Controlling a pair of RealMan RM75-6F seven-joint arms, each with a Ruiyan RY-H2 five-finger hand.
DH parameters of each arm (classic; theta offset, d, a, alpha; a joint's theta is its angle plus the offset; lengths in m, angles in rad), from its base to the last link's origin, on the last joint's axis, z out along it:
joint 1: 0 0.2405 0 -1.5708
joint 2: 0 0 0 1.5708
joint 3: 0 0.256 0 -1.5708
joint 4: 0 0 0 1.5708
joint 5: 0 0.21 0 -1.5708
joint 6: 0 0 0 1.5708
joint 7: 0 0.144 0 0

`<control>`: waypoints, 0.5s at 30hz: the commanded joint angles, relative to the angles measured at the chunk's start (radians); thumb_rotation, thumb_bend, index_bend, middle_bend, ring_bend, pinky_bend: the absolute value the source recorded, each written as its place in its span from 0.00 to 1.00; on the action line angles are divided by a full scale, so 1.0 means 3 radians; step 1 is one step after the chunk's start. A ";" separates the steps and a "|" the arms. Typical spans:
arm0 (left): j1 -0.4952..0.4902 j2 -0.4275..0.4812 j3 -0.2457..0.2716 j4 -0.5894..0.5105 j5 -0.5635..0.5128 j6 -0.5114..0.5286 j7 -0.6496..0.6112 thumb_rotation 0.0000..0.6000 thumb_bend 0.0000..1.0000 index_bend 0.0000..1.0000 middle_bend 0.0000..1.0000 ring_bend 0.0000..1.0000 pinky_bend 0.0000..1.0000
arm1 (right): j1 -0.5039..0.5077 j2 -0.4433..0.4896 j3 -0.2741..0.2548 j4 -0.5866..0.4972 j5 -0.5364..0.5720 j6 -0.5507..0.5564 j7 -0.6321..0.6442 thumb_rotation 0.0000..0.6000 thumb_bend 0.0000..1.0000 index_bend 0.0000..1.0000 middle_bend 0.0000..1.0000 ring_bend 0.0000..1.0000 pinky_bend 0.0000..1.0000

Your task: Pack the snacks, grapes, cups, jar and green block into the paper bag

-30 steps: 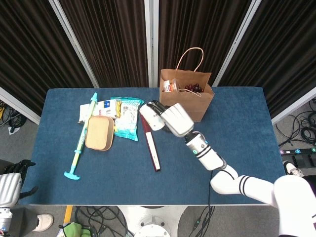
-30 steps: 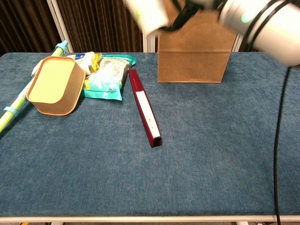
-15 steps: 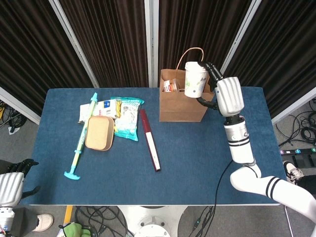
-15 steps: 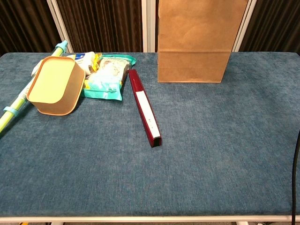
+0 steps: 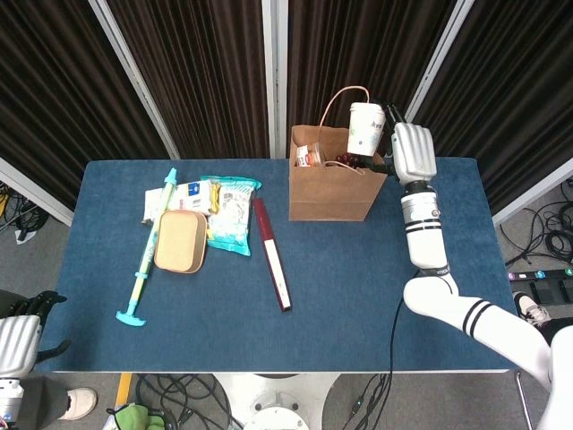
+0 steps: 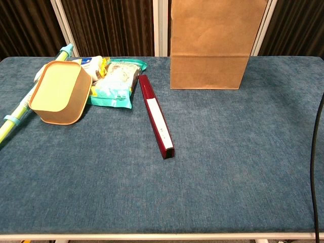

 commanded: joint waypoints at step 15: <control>0.0006 -0.0009 -0.0001 0.0025 0.0023 0.0019 -0.0017 1.00 0.04 0.36 0.35 0.31 0.26 | -0.0224 0.0356 -0.0098 -0.0539 -0.0206 -0.0092 0.0251 1.00 0.19 0.00 0.01 0.63 0.88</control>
